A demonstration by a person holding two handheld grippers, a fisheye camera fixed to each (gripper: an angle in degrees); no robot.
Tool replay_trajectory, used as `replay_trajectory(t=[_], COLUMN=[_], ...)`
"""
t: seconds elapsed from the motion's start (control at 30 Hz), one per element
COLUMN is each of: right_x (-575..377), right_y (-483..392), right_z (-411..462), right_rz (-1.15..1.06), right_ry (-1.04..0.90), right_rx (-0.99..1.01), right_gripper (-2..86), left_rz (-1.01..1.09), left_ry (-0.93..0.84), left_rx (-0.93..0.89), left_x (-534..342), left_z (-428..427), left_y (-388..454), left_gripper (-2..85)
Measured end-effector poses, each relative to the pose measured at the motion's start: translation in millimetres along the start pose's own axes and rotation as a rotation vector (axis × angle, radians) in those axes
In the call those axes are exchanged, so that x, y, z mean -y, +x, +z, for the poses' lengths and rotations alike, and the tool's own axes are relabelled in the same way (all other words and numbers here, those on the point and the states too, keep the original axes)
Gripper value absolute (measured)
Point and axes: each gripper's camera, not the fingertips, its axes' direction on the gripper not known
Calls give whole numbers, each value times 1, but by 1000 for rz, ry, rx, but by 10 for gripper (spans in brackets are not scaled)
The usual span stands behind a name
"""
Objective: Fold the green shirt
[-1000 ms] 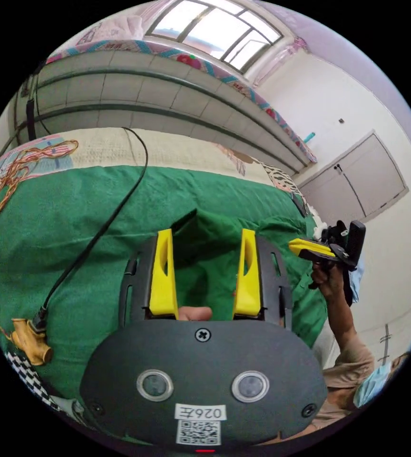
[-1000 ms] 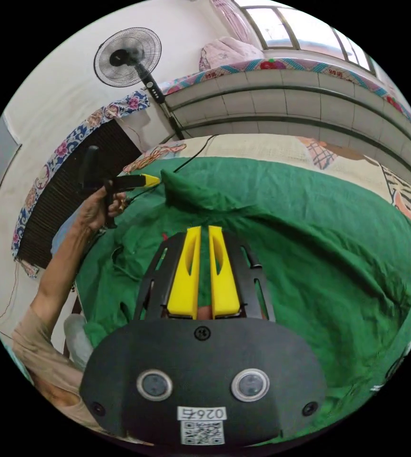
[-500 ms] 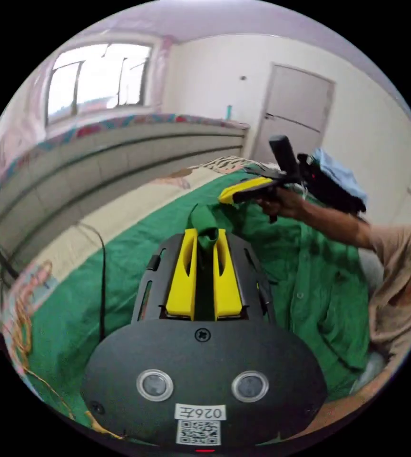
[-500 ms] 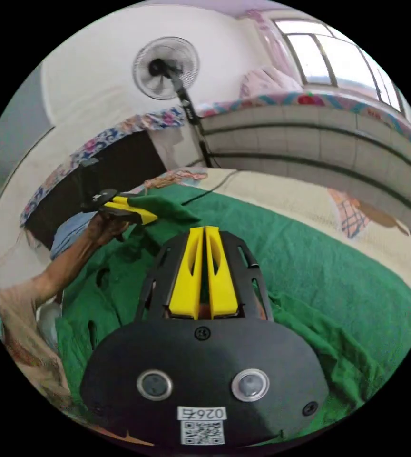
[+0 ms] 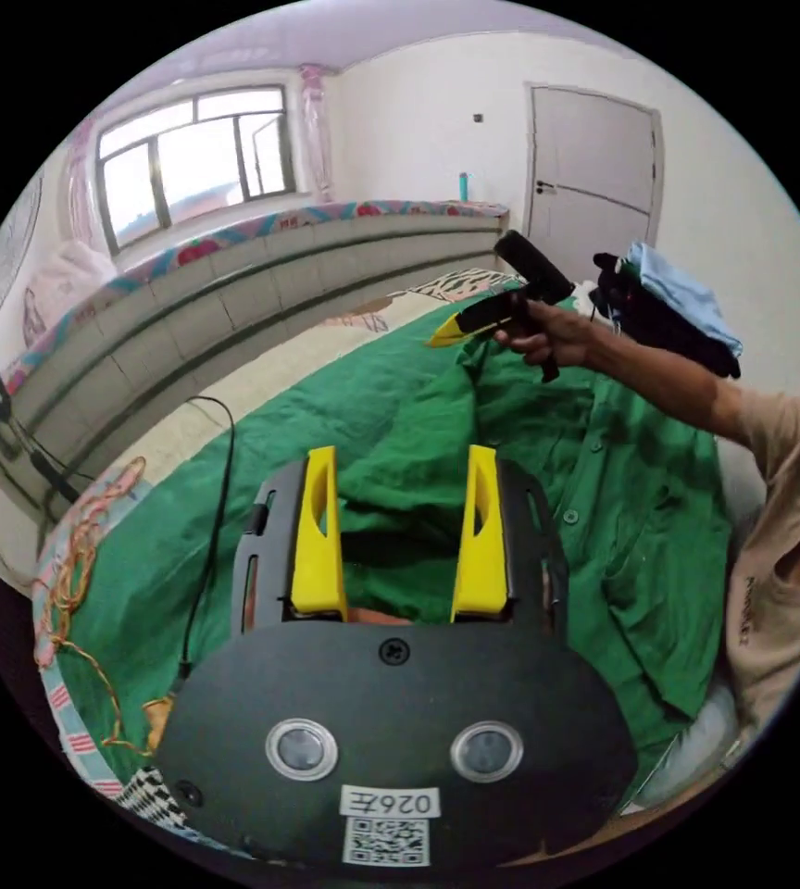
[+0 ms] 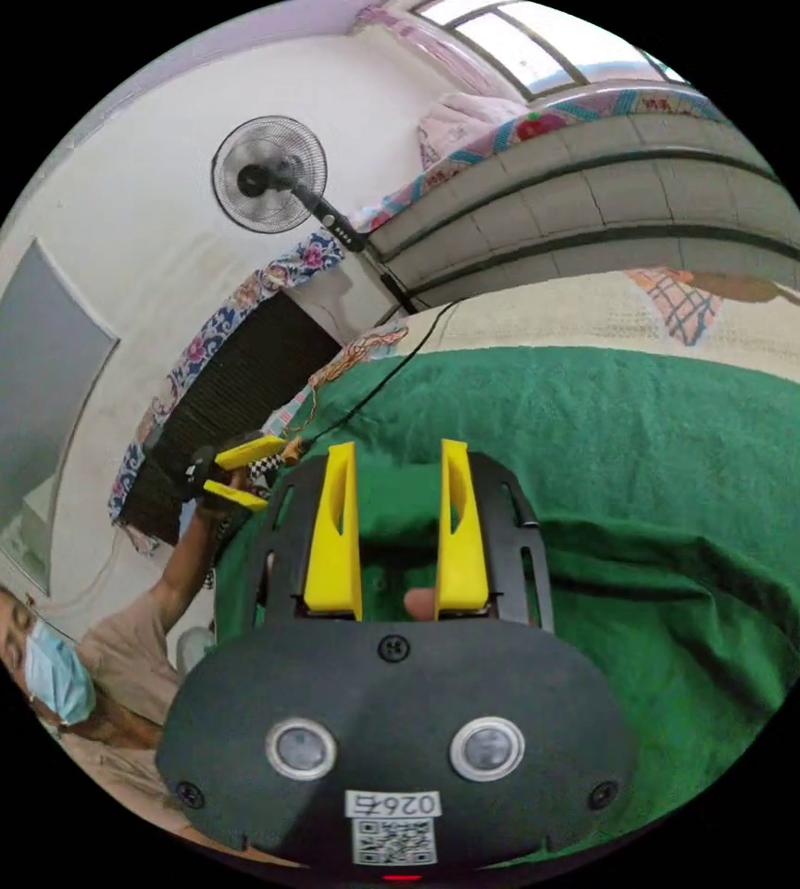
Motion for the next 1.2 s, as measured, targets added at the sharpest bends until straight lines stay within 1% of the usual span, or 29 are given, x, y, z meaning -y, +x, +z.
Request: replay_trajectory(t=[0.03,0.1,0.17,0.2,0.23,0.27,0.33,0.37,0.4,0.43,0.47,0.5,0.53,0.57,0.6,0.67,0.73,0.8,0.83,0.87,0.9,0.93,1.0,1.03,1.07,1.1,1.13,1.17,1.2], right_x=[7,25,30,31,32,33,22,6,-14,-22,-34,-40,-40,-33,-20,-1,14,29,31,34,37,38,29,24,9,-5,-11,-23,-31], right_y=[1,1,-3,-12,-17,-31,-55,-72,-85,-90,-92,-86,-82,-70,-54,-35,-21,-4,-5,-15,-20,-21,-40,-46,-56,-62,-64,-65,-64], right_z=[11,60,90,95,93,79,41,14,-9,-18,-31,-36,-36,-27,-12,15,46,97,99,98,95,92,55,41,15,-8,-17,-32,-39], right_rz=[1,-5,-33,-75,-105,-160,-307,-452,-593,-626,-613,-534,-485,-378,-259,-161,-71,4,6,-69,-98,-102,-230,-268,-355,-407,-423,-435,-414], right_ry=[-38,-255,-420,-439,-420,-326,-158,-111,-133,-150,-141,-82,-53,-51,-103,-169,-210,-355,-353,-338,-360,-370,-252,-204,-130,-92,-78,-49,-44], right_rx=[-10,-41,-101,-165,-175,-182,-69,110,301,342,279,112,21,-123,-181,-172,-228,-331,-395,-505,-507,-491,-266,-190,-27,97,138,175,145], right_gripper=[111,114,89,49,34,4,-7,-9,-9,-9,-7,-3,3,14,39,67,88,102,71,8,0,-5,-8,-7,-6,-3,1,10,28], left_rz=[-65,-111,-116,-109,-81,-33,30,77,97,128,102,63,-43,-118,-148,-242,-312,-375,-396,-403,-399,-386,-314,-226,-102,-29,121,215,234], left_ry=[-32,-122,-232,-213,-118,6,126,154,154,142,123,111,70,-5,-45,-166,-246,-329,-365,-352,-329,-251,-87,27,115,141,159,122,88], left_rx=[-94,-198,-219,-211,-225,-295,-419,-498,-523,-503,-379,-310,-220,-215,-226,-275,-258,-229,-203,-191,-188,-204,-297,-391,-509,-575,-704,-764,-764], left_x=[8,15,25,28,32,33,30,24,20,10,0,-3,-7,-5,-3,5,9,10,10,11,11,11,9,4,-3,-8,-18,-29,-34], left_z=[15,44,71,70,59,40,13,-3,-9,-20,-23,-20,-10,7,16,55,82,104,111,109,105,92,66,46,27,19,8,4,5], left_y=[-17,-35,-44,-44,-42,-38,-31,-25,-22,-17,-19,-24,-38,-54,-61,-84,-98,-110,-114,-117,-117,-116,-107,-95,-78,-68,-46,-26,-18], left_gripper=[196,172,89,87,81,95,123,139,144,151,155,158,164,178,185,186,168,128,97,66,51,44,40,39,39,39,39,45,49])
